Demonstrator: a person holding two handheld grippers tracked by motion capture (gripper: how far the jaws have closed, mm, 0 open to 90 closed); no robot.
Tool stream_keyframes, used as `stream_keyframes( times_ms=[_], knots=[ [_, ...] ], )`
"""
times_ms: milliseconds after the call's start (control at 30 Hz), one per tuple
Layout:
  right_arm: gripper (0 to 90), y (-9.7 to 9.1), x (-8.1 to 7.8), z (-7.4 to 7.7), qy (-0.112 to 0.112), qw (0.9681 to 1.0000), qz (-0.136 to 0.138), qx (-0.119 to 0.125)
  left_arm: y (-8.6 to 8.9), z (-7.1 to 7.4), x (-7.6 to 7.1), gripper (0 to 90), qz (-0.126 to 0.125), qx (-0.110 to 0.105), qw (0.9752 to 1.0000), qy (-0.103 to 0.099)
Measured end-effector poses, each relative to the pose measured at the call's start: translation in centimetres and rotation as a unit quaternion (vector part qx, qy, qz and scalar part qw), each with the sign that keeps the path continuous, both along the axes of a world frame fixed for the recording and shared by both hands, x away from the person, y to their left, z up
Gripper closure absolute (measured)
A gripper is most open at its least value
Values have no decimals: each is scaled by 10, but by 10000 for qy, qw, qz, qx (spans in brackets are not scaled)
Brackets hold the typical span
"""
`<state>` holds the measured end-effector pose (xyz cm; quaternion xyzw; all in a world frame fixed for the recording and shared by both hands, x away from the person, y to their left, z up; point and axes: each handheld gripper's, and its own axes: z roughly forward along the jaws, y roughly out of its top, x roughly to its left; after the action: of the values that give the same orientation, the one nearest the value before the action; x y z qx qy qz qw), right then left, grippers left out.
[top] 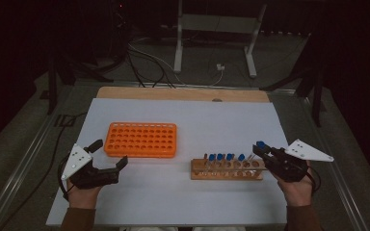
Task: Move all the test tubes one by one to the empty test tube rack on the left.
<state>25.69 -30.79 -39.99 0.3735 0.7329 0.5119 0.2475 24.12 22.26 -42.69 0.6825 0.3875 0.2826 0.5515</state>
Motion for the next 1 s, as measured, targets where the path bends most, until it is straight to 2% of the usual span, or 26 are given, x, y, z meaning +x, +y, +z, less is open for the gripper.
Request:
stream_keyframes(
  times_ms=[300,533,733,1000],
  knots=[
    [766,9,16,12,-158,9999,0,71,-22,12,12,15,-266,213,9994,-85],
    [765,35,30,17,-165,9996,217,27,-41,15,25,16,-460,281,9985,-60],
    [765,58,36,24,-213,9987,457,54,-53,16,30,16,-553,274,9980,-159],
    [766,88,43,25,-138,9966,778,215,-73,21,35,16,-780,260,9963,-256]
  ],
)
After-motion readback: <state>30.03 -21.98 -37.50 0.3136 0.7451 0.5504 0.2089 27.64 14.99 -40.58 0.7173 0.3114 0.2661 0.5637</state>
